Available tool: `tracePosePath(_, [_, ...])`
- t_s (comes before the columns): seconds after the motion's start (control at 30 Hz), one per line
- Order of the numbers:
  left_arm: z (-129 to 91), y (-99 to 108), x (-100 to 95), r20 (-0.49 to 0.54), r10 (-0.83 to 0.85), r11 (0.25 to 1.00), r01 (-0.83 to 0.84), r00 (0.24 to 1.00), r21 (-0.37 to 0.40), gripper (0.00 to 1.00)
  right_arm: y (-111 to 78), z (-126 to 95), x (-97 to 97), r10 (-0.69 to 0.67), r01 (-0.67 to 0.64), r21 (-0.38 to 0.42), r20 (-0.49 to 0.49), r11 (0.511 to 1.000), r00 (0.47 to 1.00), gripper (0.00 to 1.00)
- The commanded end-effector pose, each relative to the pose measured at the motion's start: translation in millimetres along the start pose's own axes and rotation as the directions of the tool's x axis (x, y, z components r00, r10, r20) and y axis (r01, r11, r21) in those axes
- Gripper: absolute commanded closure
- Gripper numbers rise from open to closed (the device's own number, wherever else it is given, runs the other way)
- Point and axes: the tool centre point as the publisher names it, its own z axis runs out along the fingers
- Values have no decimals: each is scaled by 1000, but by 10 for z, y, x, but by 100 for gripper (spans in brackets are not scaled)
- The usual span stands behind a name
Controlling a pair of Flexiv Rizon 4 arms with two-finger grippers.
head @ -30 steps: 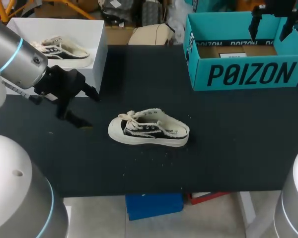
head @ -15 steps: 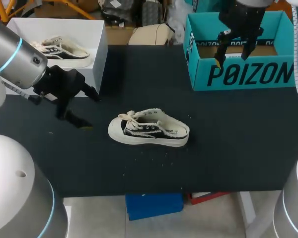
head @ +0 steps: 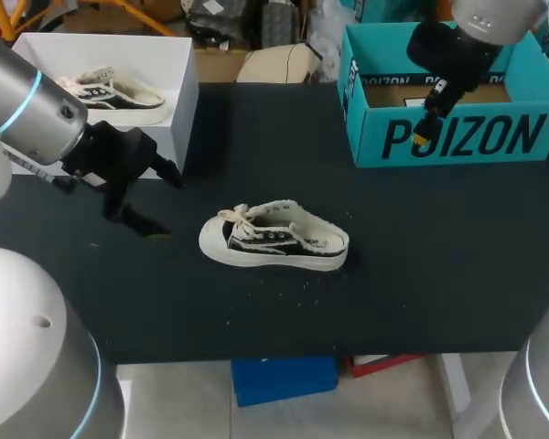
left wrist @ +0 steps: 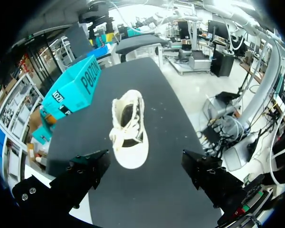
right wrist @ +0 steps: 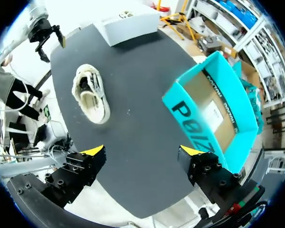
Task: Take the shoe out of the shoebox, open the shoe tongue, remove and reinsert the insole, then place the shoe into the shoebox
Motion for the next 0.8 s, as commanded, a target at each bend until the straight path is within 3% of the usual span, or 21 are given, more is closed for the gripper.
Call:
tracePosePath(0.03, [12, 6, 1, 2, 2, 1000, -2, 1000, 0, 0, -5, 27, 214, -198, 196, -87, -12, 977, 980, 0])
tracePosePath(0.2, [12, 6, 1, 2, 2, 1000, -2, 1000, 0, 0, 27, 139, 628, -294, 286, -134, -43, 949, 955, 0])
tracePosePath(0.8, [12, 6, 1, 2, 2, 1000, -2, 1000, 0, 0, 27, 139, 628, -294, 286, -134, -43, 949, 955, 0])
